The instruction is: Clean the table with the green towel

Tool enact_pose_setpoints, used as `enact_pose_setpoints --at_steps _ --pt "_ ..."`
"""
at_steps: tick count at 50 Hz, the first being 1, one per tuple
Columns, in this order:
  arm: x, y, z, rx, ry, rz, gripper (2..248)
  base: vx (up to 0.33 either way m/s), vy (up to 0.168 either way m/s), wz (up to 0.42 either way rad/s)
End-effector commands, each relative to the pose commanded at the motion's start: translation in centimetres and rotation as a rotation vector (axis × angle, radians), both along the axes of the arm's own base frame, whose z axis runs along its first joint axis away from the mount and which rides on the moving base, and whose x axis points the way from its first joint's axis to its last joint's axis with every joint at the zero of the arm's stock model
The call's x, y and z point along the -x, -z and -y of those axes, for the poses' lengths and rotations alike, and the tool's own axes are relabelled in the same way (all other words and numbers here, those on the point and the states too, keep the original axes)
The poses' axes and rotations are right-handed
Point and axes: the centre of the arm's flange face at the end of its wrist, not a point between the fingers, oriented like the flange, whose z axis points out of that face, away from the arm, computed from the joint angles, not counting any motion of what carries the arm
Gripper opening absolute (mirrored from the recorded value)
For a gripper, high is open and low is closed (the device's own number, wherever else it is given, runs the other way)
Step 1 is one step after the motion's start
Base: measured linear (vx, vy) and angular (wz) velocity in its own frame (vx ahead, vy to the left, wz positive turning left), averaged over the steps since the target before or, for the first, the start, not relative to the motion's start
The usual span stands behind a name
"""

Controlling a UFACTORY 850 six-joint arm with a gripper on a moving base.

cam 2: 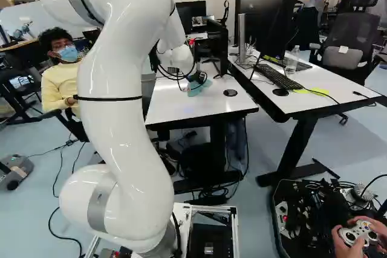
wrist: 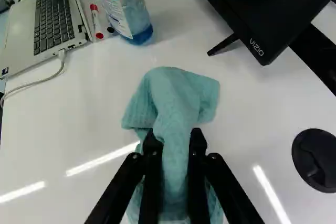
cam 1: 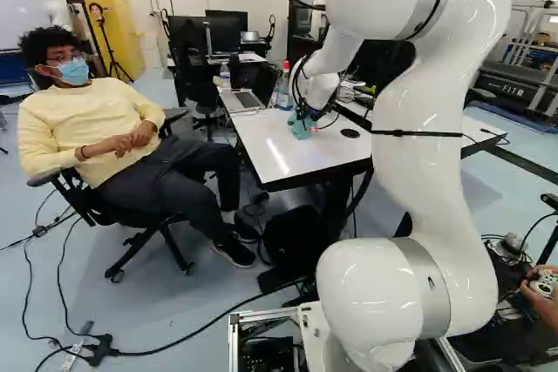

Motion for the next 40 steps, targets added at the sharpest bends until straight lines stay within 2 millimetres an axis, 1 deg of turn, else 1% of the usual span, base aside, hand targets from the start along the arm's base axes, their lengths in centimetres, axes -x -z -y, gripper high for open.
enact_pose_setpoints --at_steps 7,19,31,40 --pt "-0.4 0.0 -0.9 0.000 -0.014 0.002 54 0.000 0.000 0.000" --pt "-0.4 0.0 -2.9 0.000 -0.046 0.001 54 0.000 0.000 0.000" --pt "0.1 0.0 -4.9 0.000 -0.079 -0.002 54 0.000 0.000 0.000" --pt "0.9 -0.1 -6.4 0.000 -0.103 -0.008 54 0.000 0.000 0.000"
